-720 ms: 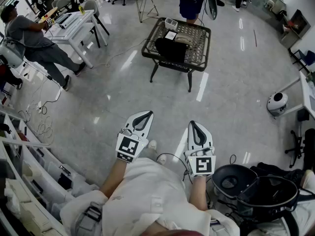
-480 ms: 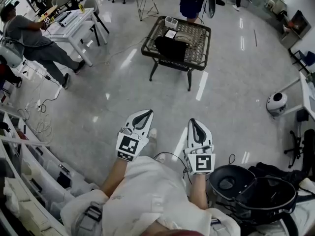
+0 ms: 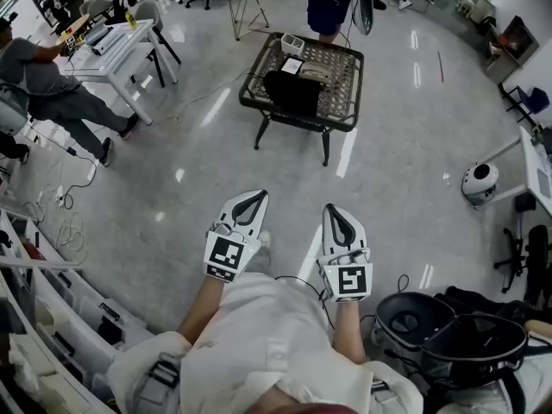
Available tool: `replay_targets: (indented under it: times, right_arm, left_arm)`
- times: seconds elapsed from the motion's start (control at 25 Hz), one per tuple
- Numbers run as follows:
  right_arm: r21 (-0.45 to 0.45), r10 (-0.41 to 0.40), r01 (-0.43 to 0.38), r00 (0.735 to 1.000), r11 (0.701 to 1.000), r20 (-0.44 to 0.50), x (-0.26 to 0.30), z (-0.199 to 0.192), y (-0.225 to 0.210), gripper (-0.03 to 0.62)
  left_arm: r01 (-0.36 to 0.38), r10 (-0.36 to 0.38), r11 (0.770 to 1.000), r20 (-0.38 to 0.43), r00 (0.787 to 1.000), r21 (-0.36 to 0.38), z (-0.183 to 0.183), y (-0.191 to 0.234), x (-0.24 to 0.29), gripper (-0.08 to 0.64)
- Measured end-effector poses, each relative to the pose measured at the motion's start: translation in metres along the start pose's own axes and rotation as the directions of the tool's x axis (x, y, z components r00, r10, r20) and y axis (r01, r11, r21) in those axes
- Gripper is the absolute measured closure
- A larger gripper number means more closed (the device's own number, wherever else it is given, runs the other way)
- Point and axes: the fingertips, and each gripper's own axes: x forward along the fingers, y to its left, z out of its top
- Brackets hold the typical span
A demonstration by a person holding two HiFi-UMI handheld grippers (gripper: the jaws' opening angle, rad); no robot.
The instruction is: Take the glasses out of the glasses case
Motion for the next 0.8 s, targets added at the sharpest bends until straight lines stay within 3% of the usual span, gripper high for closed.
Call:
replay_targets:
  times: [0.8]
  right_arm:
    - [-0.049,-0.098,0.094,0.992,0.994,-0.075,0.166,0.005,-0.025,0.586]
  left_arm:
    - [0.143,-0.143,0.99,0.0,0.99,-0.001,0.007,0.134,0.112,0.546]
